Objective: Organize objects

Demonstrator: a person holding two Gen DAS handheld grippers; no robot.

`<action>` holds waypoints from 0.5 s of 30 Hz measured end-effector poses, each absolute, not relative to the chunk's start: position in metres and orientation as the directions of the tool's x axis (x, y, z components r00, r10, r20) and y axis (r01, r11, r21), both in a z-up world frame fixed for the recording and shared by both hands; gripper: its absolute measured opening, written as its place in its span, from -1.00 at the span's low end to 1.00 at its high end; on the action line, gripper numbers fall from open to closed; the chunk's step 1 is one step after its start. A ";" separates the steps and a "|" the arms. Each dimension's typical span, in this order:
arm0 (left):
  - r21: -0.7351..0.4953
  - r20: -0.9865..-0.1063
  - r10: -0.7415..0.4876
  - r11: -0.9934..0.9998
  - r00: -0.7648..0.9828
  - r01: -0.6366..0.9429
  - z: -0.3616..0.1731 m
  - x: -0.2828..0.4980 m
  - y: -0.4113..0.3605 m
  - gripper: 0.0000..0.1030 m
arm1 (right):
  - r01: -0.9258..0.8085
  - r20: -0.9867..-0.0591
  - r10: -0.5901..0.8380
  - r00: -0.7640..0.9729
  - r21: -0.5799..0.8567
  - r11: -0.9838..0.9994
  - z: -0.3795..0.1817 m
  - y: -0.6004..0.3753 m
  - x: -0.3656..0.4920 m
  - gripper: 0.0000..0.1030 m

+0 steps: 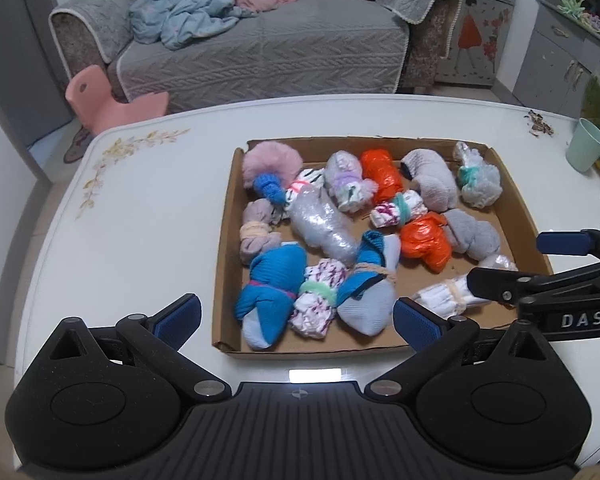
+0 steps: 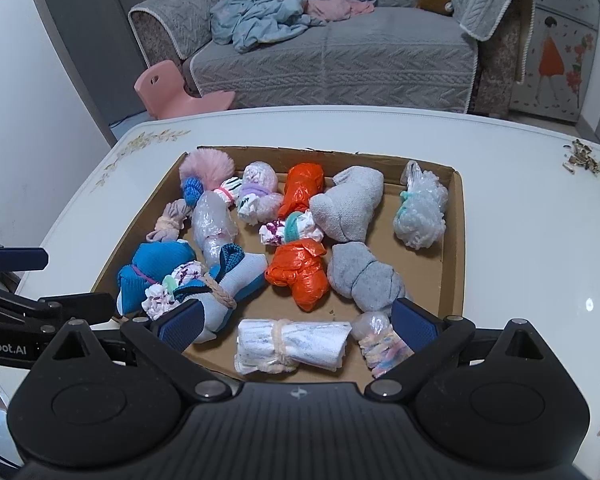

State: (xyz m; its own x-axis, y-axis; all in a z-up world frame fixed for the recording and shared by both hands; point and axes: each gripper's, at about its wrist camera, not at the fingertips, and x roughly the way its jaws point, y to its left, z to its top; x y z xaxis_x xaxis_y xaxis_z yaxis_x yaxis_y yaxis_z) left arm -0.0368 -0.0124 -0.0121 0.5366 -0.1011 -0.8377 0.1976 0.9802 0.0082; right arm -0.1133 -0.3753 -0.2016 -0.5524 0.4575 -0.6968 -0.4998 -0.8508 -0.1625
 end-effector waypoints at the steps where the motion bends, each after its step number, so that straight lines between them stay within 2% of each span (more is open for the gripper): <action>1: 0.009 -0.836 -0.102 0.980 0.539 0.200 -0.012 -0.038 -0.014 0.99 | -0.499 -0.697 0.457 -0.552 -0.163 -0.851 -0.202 -0.376 -0.113 0.93; 8: -0.009 -0.847 -0.119 0.978 0.518 0.210 -0.016 -0.036 -0.016 0.99 | -0.494 -0.698 0.453 -0.554 -0.163 -0.854 -0.202 -0.375 -0.112 0.93; 12: 0.070 -0.849 -0.042 0.979 0.526 0.192 -0.021 -0.035 -0.019 0.99 | -0.489 -0.701 0.451 -0.552 -0.166 -0.856 -0.202 -0.375 -0.113 0.93; 15: 0.074 -0.851 -0.037 0.979 0.524 0.189 -0.022 -0.035 -0.018 0.99 | -0.483 -0.704 0.448 -0.551 -0.169 -0.859 -0.203 -0.376 -0.113 0.93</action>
